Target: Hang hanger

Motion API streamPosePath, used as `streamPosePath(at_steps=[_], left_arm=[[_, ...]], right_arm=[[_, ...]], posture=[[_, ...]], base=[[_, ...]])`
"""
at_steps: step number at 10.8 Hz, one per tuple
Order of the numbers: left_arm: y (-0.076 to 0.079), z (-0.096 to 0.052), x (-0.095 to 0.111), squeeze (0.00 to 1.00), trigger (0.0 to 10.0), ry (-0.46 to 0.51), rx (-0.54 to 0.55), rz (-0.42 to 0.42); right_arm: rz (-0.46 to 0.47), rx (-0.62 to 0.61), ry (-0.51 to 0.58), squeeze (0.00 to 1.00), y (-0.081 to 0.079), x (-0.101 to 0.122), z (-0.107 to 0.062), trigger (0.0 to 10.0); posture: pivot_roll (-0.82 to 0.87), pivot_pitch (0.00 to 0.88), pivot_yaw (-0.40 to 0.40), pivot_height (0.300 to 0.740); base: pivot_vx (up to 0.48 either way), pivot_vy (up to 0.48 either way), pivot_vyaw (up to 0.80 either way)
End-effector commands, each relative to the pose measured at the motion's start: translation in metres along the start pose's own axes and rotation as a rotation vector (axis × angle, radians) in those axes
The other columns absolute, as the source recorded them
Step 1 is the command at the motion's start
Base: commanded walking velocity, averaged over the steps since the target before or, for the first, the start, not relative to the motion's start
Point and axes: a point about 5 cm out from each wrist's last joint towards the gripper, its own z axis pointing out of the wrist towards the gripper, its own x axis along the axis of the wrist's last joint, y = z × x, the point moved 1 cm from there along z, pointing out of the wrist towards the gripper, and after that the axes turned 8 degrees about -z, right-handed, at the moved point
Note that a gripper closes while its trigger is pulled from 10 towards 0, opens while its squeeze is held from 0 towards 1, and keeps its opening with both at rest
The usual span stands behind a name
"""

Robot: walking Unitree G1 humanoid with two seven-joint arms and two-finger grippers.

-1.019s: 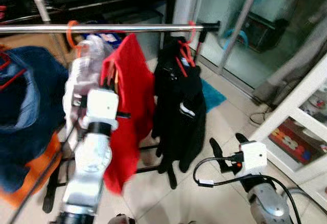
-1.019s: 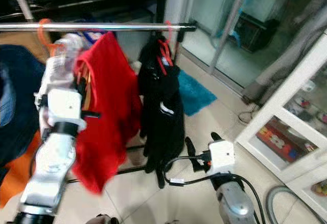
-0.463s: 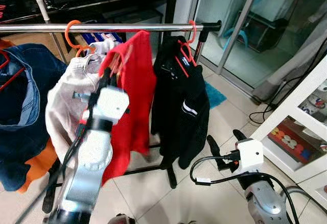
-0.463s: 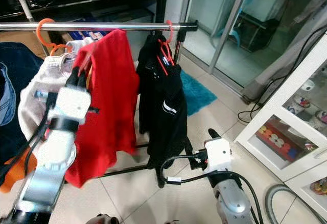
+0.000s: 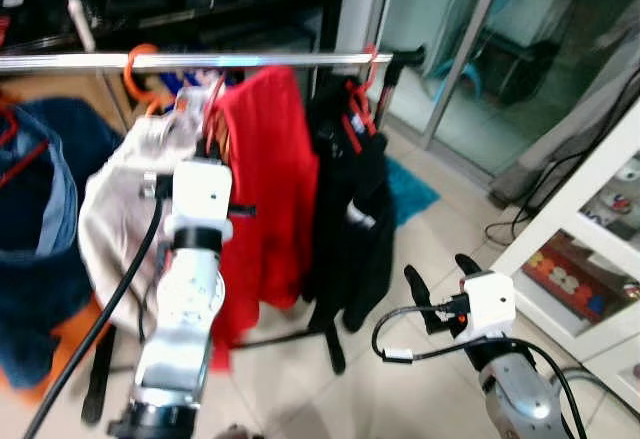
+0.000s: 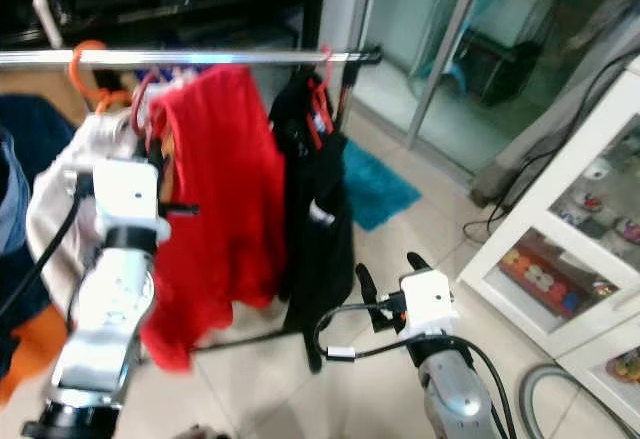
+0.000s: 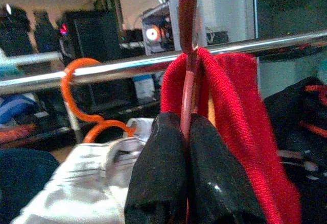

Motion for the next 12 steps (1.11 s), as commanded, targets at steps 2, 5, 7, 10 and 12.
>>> streamPosePath(at_steps=[2, 5, 7, 10, 12], left_arm=[[-0.011, -0.007, -0.023, 0.00, 10.0, -0.154, 0.099, -0.122], [-0.015, -0.047, -0.027, 0.00, 10.0, -0.270, -0.055, -0.022], [0.003, -0.042, 0.007, 0.00, 10.0, -0.144, -0.116, -0.024], [-0.001, -0.038, 0.006, 0.00, 10.0, -0.185, -0.079, 0.002], [-0.004, -0.031, 0.000, 0.00, 10.0, -0.193, -0.051, 0.033]], right_arm=[[-0.010, 0.011, 0.010, 0.00, 0.007, 0.006, 0.003, 10.0], [-0.041, 0.017, 0.013, 0.00, 0.022, 0.015, -0.031, 10.0], [-0.036, 0.069, -0.027, 0.00, 0.041, 0.009, -0.052, 10.0], [0.078, 0.093, -0.027, 0.00, 0.041, 0.006, -0.011, 10.0], [0.122, 0.130, -0.016, 0.02, 0.025, 0.008, 0.001, 10.0]], posture=[[-0.10, 0.031, -0.044, 0.740], [-0.10, 0.038, -0.053, 0.740], [-0.10, 0.039, -0.059, 0.740], [-0.05, 0.045, -0.047, 0.740], [-0.02, 0.053, -0.062, 0.740]], base=[[0.000, 0.000, 0.00], [0.000, 0.000, 0.00], [0.000, 0.000, 0.00], [0.000, 0.000, 0.23], [0.000, 0.000, 0.73]])
